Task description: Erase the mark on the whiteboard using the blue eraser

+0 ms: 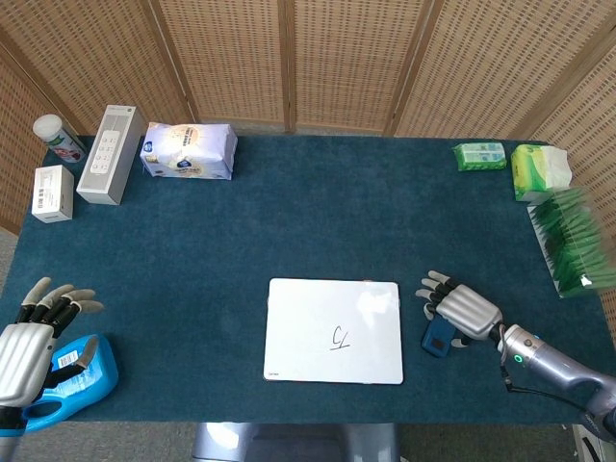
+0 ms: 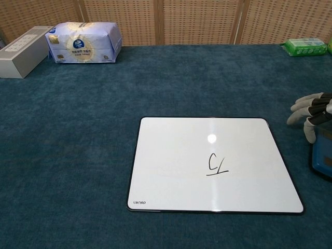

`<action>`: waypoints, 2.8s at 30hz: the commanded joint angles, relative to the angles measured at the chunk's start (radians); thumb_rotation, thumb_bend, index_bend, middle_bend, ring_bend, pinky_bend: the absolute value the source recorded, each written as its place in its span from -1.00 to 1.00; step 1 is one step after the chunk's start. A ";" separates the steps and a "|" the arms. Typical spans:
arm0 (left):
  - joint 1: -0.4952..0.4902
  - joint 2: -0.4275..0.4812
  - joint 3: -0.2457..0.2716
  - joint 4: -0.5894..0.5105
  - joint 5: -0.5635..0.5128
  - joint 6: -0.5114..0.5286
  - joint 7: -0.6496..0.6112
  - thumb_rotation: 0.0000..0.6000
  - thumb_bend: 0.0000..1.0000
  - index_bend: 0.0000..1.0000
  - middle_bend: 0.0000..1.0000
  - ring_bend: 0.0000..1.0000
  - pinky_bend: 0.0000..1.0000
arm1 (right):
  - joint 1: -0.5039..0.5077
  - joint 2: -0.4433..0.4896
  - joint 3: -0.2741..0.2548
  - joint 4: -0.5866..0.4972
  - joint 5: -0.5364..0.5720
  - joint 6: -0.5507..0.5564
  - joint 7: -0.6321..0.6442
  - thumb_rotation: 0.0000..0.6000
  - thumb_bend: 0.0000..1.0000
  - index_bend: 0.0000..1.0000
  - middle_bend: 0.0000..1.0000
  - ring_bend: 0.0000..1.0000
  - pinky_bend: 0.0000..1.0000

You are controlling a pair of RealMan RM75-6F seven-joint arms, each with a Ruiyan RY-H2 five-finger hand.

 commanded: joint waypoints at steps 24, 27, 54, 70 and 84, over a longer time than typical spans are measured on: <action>-0.021 -0.001 -0.024 0.021 -0.027 -0.019 -0.010 1.00 -0.01 -0.37 -0.44 -0.62 -0.95 | 0.031 0.154 0.104 -0.386 0.151 -0.068 -0.106 1.00 -1.00 0.53 -0.46 -0.84 -1.00; -0.028 0.000 -0.034 0.032 -0.040 -0.024 -0.025 1.00 -0.01 -0.37 -0.44 -0.62 -0.95 | 0.025 0.162 0.125 -0.511 0.182 -0.082 -0.182 1.00 -1.00 0.53 -0.45 -0.89 -1.00; -0.031 0.016 -0.028 0.145 -0.037 -0.026 -0.190 1.00 -0.01 -0.38 -0.44 -0.62 -0.98 | 0.010 -0.001 0.225 -0.745 0.360 -0.195 -0.571 1.00 -1.00 0.61 -1.00 -1.00 -1.00; -0.028 0.025 -0.028 0.183 -0.040 -0.016 -0.246 1.00 -0.01 -0.38 -0.44 -0.62 -0.98 | 0.071 -0.178 0.291 -0.600 0.450 -0.275 -0.654 1.00 -1.00 0.60 -1.00 -1.00 -1.00; -0.016 0.030 -0.019 0.175 -0.029 0.000 -0.241 1.00 -0.01 -0.38 -0.44 -0.62 -0.98 | 0.083 -0.219 0.299 -0.524 0.446 -0.280 -0.606 1.00 -1.00 0.60 -1.00 -1.00 -1.00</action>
